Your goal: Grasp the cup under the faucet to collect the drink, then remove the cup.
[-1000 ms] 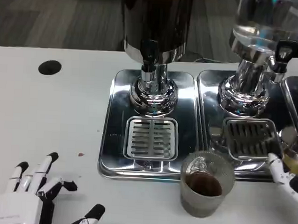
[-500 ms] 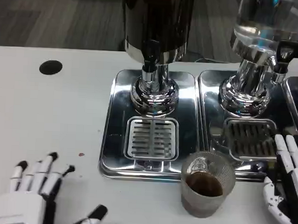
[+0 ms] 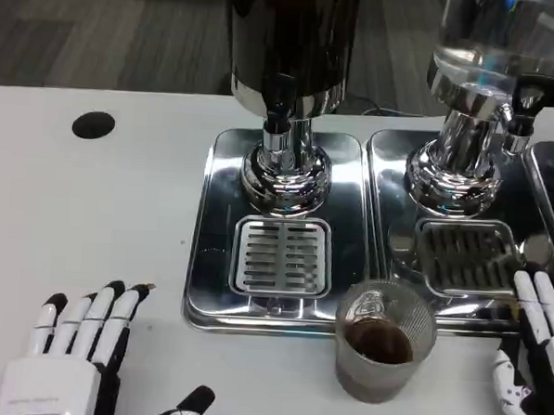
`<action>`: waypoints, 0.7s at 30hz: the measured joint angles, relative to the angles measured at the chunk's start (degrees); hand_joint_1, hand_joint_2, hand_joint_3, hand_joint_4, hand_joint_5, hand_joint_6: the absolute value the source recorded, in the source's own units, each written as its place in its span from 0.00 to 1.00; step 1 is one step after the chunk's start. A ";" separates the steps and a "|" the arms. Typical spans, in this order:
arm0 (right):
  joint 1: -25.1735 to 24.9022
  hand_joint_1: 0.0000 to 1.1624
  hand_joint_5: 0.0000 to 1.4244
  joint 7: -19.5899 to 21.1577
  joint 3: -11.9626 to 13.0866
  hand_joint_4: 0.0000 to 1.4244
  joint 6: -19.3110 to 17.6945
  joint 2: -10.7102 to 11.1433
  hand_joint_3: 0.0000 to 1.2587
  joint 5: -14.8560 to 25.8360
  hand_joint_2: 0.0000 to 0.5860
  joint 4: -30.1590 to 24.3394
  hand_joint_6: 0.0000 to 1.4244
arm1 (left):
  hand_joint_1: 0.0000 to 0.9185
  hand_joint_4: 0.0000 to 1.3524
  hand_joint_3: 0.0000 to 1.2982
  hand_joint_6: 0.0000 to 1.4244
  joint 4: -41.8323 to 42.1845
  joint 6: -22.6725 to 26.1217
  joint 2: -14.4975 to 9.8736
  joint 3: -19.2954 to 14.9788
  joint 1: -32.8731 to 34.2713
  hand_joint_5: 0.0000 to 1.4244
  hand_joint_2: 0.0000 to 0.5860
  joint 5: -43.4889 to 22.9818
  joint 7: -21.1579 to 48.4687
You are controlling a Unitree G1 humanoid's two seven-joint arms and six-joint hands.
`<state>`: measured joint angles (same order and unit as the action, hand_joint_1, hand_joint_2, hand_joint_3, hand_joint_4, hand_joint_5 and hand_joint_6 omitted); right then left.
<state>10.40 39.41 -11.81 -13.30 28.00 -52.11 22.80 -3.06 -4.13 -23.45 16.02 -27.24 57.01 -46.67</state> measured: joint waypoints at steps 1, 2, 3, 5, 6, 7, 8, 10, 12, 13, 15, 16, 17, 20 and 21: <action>0.05 0.00 0.00 0.89 -0.11 0.00 -0.43 0.00 0.03 0.14 1.00 0.05 0.00 | 0.00 0.00 0.14 0.06 -0.01 -0.39 0.00 0.13 -0.13 0.11 0.20 0.00 -1.11; 0.05 0.00 0.00 1.98 -0.11 0.00 -0.93 0.00 0.03 0.40 1.00 0.03 0.00 | 0.00 0.00 0.14 0.06 -0.03 -0.92 0.00 0.26 -0.17 0.11 0.20 0.00 -2.20; 0.05 0.00 0.00 2.69 -0.09 0.00 -1.17 0.00 0.03 0.75 1.00 -0.09 0.00 | 0.00 0.00 0.14 0.06 -0.09 -1.16 0.00 0.39 -0.15 0.11 0.20 0.00 -2.75; 0.07 0.00 0.00 3.30 -0.09 0.00 -1.24 0.00 0.04 1.11 1.00 -0.27 0.00 | 0.00 0.00 0.14 0.06 -0.49 -1.39 0.00 0.53 -0.09 0.12 0.20 -0.03 -3.08; 0.18 0.00 0.00 3.39 -0.10 0.00 -1.23 0.02 0.04 1.25 1.00 -0.43 0.00 | 0.00 0.00 0.14 0.06 -0.77 -1.49 0.01 0.63 -0.03 0.12 0.20 -0.04 -3.17; 0.26 0.00 0.00 3.40 -0.10 0.00 -1.23 0.03 0.04 1.28 1.00 -0.54 0.00 | 0.00 0.00 0.15 0.06 -0.93 -1.51 0.01 0.68 0.03 0.12 0.20 -0.04 -3.18; 0.48 0.00 0.00 3.40 -0.10 0.00 -1.22 0.08 0.04 1.31 1.00 -0.75 0.00 | 0.00 0.00 0.15 0.06 -1.02 -1.54 0.02 0.71 0.11 0.12 0.20 -0.05 -3.20; 0.85 0.00 0.00 3.40 -0.13 0.00 -1.19 0.17 0.04 1.31 1.00 -0.90 0.00 | 0.00 0.00 0.15 0.06 -1.07 -1.63 0.02 0.74 0.23 0.12 0.20 -0.06 -3.22; 1.22 0.00 0.00 3.40 -0.18 0.00 -1.14 0.31 0.04 1.32 1.00 -1.05 0.00 | 0.00 0.00 0.15 0.06 -1.19 -1.67 0.05 0.77 0.25 0.12 0.20 -0.08 -3.23; 1.29 0.00 0.00 3.40 -0.19 0.00 -1.14 0.35 0.04 1.33 1.00 -1.08 0.00 | 0.00 0.00 0.15 0.06 -1.25 -1.68 0.06 0.77 0.25 0.12 0.20 -0.09 -3.24; 1.42 0.00 0.00 3.40 -0.26 0.00 -1.11 0.49 0.05 1.34 1.00 -1.18 0.00 | 0.00 0.00 0.15 0.06 -1.50 -1.74 0.09 0.79 0.24 0.12 0.20 -0.11 -3.24; 1.47 0.00 0.00 3.40 -0.30 0.00 -1.10 0.54 0.05 1.33 1.00 -1.24 0.00 | 0.00 0.00 0.15 0.06 -1.62 -1.75 0.09 0.82 0.21 0.12 0.20 -0.12 -3.24; 1.53 0.00 0.00 3.39 -0.37 0.00 -1.09 0.58 0.05 1.33 1.00 -1.33 0.00 | 0.00 0.00 0.15 0.06 -1.70 -1.77 0.11 0.91 0.20 0.12 0.20 -0.11 -3.24; 1.60 0.00 0.00 3.38 -0.54 0.00 -1.09 0.63 0.05 1.33 1.00 -1.59 0.00 | 0.00 0.00 0.15 0.06 -1.86 -1.77 0.17 1.31 0.21 0.12 0.21 0.01 -3.24; 1.60 0.00 0.00 3.38 -0.57 0.00 -1.09 0.65 0.05 1.34 1.00 -1.63 0.00 | 0.00 0.00 0.16 0.06 -1.93 -1.77 0.22 1.48 0.21 0.12 0.21 0.01 -3.24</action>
<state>12.00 42.79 -12.38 -14.39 28.64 -50.76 21.16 -4.99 -5.91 -23.23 17.50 -27.03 57.02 -49.92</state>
